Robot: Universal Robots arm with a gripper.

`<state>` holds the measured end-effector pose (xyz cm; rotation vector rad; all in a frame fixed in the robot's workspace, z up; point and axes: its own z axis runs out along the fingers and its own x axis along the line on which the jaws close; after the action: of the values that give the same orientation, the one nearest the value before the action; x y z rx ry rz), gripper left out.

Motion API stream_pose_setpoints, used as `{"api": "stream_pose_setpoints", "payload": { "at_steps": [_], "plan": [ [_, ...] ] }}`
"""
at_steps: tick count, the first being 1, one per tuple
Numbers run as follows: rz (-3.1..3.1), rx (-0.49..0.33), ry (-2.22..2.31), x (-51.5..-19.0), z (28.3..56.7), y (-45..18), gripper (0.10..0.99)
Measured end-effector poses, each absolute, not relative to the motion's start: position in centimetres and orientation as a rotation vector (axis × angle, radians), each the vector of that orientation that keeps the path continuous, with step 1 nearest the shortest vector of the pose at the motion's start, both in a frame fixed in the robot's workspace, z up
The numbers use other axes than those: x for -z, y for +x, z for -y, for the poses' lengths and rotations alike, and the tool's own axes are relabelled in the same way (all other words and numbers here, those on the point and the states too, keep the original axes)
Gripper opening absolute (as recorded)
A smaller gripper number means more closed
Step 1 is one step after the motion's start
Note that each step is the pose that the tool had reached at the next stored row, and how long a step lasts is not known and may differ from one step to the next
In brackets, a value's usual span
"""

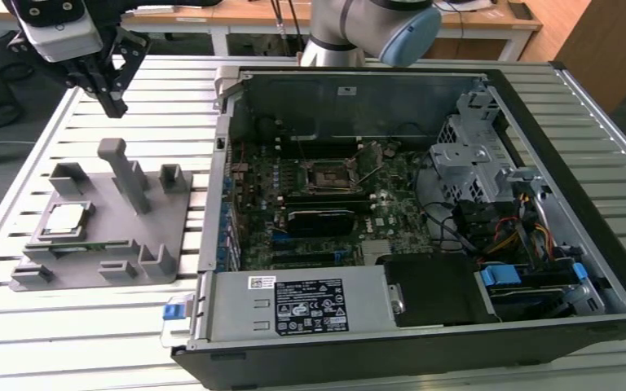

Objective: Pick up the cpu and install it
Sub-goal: 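Reach for the cpu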

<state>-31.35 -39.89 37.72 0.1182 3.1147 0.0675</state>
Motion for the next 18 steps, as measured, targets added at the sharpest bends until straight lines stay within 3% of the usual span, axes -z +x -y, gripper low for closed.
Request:
{"api": "stream_pose_setpoints", "payload": {
  "at_steps": [18],
  "plan": [
    [-3.115,-0.068,0.118,-37.6,39.9,-33.0,0.106]
  ]
}}
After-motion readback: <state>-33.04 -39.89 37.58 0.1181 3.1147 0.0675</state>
